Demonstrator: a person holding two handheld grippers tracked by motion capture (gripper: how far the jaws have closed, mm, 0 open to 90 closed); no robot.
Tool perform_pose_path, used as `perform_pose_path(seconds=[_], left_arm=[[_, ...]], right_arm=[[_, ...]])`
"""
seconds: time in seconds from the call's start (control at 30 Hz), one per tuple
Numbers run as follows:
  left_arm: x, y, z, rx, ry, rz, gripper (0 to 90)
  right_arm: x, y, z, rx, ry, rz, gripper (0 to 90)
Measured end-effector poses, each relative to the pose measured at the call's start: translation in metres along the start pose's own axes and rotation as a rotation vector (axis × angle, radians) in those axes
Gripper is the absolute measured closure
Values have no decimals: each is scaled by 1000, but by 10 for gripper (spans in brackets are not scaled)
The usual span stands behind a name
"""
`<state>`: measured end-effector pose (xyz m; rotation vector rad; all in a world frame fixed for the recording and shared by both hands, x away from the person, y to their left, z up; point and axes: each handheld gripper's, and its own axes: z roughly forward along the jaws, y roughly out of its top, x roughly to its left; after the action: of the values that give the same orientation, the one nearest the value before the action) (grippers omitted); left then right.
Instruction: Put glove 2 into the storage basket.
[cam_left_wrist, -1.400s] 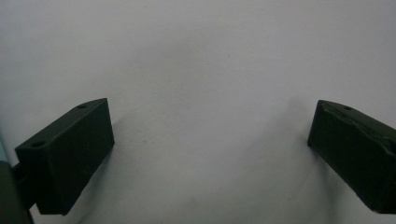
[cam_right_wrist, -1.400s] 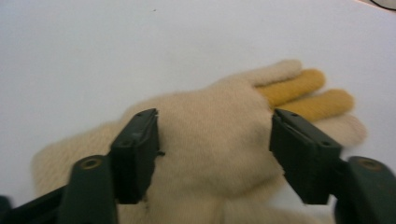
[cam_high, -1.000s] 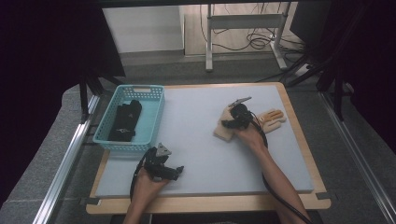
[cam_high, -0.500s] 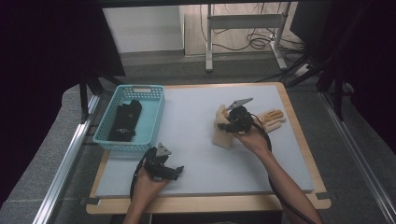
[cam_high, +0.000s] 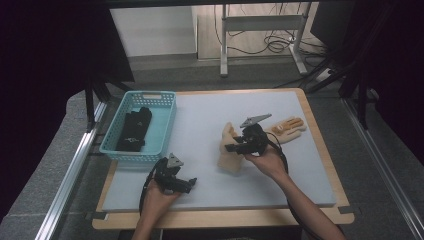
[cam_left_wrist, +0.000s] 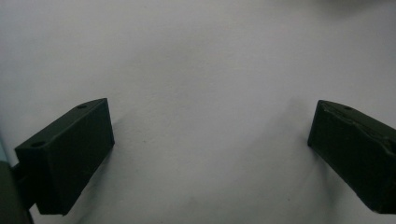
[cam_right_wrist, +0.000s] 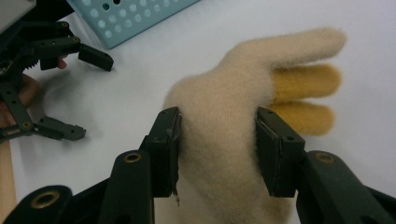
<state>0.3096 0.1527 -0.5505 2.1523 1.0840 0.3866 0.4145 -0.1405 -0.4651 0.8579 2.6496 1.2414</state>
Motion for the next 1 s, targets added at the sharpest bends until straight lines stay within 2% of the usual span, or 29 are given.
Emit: perform_pose_path(seconds=[0.1,0.2,0.27,0.3,0.37,0.47,0.5,0.53,0.6,0.63,0.73,0.8,0.83,0.87,0.93,1.0], left_arm=[[0,0,0,0,0,1,6],[0,0,0,0,0,0,6],[0,0,0,0,0,1,5],[0,0,0,0,0,-2,6],[0,0,0,0,0,-3,5],[0,0,0,0,0,-2,6],[0,0,0,0,0,-2,6],[0,0,0,0,0,-2,6],[0,0,0,0,0,-3,6],[0,0,0,0,0,-3,6],[0,0,0,0,-1,-3,6],[0,0,0,0,0,-3,6],[0,0,0,0,0,-3,6],[0,0,0,0,0,-2,6],[0,0,0,-1,-1,-3,6],[0,0,0,-1,-1,-3,6]], right_arm=[[11,2,1,7,31,-23,557],[18,-1,7,15,33,-50,544],[22,-5,16,40,-8,-88,486],[24,-8,24,64,-74,-139,445],[23,-8,25,67,-87,-149,435],[16,-8,22,44,-91,-124,407],[8,-7,17,27,-127,-115,418],[8,-7,17,27,-127,-115,418],[-2,-8,12,21,-135,-80,512],[-11,-11,7,19,-151,-63,585],[-17,-15,4,15,-155,-51,622],[-26,-22,2,13,-161,-28,621],[-26,-22,2,13,-161,-28,621],[-33,-25,-1,11,-192,-16,591],[-36,-26,-2,10,-201,-13,579],[-46,-27,-8,3,-239,12,554]])
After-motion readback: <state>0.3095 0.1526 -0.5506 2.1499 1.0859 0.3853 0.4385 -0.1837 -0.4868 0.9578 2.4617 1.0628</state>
